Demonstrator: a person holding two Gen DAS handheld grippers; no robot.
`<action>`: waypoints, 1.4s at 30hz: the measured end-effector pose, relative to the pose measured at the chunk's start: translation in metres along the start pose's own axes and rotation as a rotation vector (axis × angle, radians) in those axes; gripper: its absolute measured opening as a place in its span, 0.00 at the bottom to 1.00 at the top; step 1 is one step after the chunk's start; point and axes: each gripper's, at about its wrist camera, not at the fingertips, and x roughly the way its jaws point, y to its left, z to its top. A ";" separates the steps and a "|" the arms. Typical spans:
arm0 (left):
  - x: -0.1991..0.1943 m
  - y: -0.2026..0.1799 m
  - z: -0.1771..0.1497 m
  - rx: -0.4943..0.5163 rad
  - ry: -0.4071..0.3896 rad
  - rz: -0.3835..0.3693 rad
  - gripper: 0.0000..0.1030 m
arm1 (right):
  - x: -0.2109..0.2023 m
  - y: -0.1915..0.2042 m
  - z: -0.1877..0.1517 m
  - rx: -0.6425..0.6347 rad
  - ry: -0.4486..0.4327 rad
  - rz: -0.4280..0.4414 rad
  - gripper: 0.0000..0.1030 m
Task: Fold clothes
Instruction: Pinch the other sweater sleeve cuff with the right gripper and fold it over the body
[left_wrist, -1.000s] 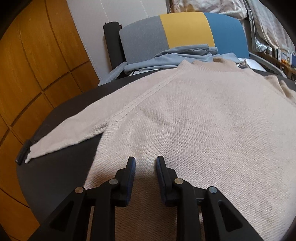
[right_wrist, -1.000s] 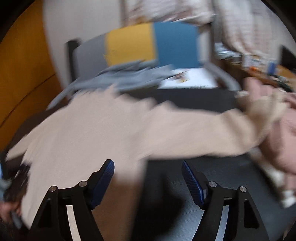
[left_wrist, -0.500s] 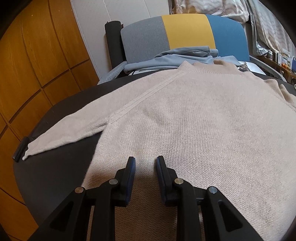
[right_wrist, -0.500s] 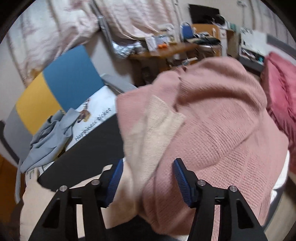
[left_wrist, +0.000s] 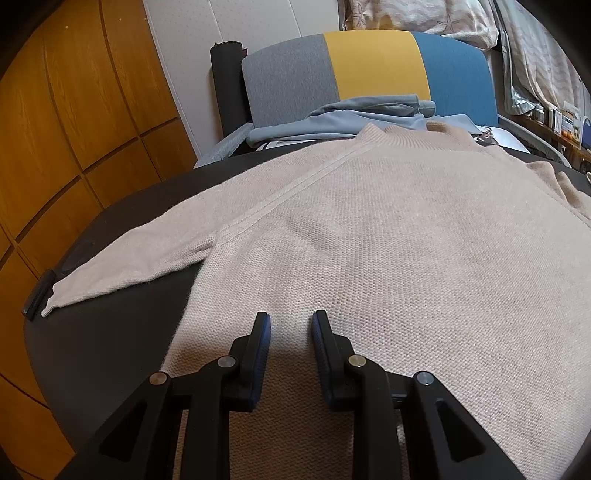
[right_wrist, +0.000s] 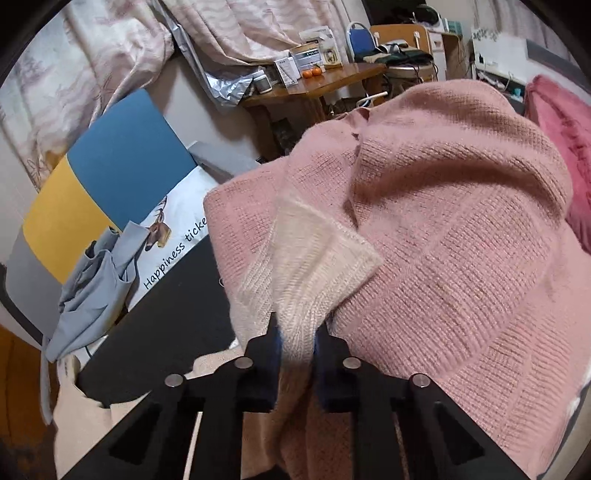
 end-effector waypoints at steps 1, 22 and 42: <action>0.000 0.000 0.000 -0.002 -0.001 -0.001 0.23 | -0.006 0.003 0.000 -0.013 -0.018 0.016 0.09; 0.004 0.031 0.013 -0.132 0.078 -0.126 0.23 | -0.092 0.357 -0.176 -0.477 0.036 0.576 0.08; 0.040 0.006 0.070 -0.182 0.176 -0.228 0.23 | -0.036 0.337 -0.328 -0.740 0.185 0.541 0.59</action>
